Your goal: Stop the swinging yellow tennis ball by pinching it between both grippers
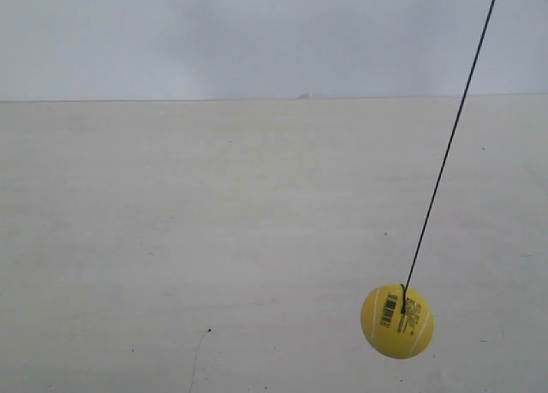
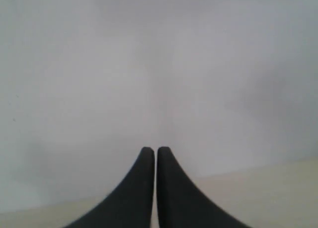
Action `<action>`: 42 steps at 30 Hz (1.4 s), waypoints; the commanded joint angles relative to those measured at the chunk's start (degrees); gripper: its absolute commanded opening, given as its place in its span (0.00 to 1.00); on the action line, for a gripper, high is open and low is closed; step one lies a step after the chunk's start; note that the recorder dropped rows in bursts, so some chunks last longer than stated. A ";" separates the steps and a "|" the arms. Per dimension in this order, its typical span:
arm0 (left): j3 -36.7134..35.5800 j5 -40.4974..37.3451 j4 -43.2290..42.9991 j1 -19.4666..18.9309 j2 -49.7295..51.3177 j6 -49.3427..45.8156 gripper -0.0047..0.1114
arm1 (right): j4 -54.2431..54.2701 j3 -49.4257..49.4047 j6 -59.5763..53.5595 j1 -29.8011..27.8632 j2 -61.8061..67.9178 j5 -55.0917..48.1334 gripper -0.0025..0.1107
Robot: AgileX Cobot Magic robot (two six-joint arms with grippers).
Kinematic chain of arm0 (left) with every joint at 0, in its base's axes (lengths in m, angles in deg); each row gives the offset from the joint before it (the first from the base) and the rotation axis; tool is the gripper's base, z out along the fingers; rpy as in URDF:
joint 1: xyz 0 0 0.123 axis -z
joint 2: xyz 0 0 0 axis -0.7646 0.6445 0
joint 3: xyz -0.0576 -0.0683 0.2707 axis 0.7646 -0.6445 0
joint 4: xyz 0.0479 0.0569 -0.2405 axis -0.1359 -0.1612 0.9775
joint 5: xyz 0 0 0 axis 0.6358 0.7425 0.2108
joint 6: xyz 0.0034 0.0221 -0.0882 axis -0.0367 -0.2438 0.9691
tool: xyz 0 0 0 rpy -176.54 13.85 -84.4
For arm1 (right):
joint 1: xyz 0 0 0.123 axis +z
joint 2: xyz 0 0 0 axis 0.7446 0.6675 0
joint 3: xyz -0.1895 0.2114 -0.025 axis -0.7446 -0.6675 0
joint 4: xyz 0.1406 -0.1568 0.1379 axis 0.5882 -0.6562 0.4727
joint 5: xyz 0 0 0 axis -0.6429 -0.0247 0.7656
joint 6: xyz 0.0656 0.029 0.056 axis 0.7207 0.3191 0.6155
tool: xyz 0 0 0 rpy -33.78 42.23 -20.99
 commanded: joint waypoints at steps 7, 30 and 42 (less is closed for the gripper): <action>-0.22 0.23 0.61 -0.21 -0.15 0.49 0.08 | 3.98 -0.50 -16.90 0.07 -0.35 -14.02 0.02; -0.22 0.23 0.61 -0.21 -0.15 0.49 0.08 | 11.17 -0.50 -29.31 0.07 -0.35 -27.54 0.02; -0.22 0.23 0.61 -0.21 -0.15 0.49 0.08 | 11.16 -0.50 -29.09 0.07 -0.35 -27.54 0.02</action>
